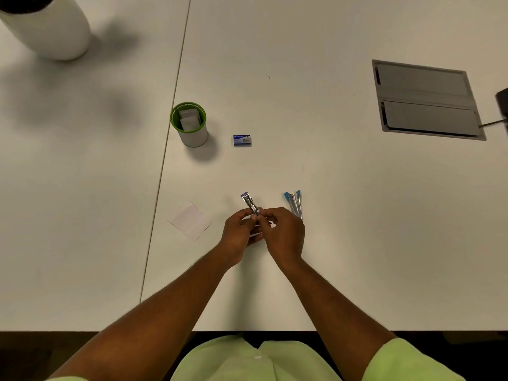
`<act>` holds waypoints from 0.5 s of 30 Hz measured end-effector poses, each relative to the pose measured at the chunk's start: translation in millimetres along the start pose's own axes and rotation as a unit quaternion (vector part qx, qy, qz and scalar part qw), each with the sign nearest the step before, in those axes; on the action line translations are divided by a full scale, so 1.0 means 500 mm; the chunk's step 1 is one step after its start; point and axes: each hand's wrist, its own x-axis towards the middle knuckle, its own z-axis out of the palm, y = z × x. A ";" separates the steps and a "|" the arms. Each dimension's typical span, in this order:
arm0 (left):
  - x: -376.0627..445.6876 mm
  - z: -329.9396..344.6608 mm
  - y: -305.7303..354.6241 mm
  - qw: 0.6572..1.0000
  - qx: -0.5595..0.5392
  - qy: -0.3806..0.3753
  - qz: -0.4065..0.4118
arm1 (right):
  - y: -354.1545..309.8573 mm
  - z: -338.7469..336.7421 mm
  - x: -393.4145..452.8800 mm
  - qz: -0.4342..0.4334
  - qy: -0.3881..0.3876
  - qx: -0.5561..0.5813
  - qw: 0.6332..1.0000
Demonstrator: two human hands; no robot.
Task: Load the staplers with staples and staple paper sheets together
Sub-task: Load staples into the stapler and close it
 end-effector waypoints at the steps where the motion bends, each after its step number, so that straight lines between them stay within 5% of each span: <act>1: 0.001 0.001 0.000 1.000 -0.003 -0.001 -0.001 | 0.000 -0.001 0.001 -0.008 -0.001 -0.007 1.000; 15: 0.018 -0.003 0.007 0.999 -0.017 0.007 -0.033 | -0.012 0.006 0.015 -0.043 -0.034 -0.053 0.997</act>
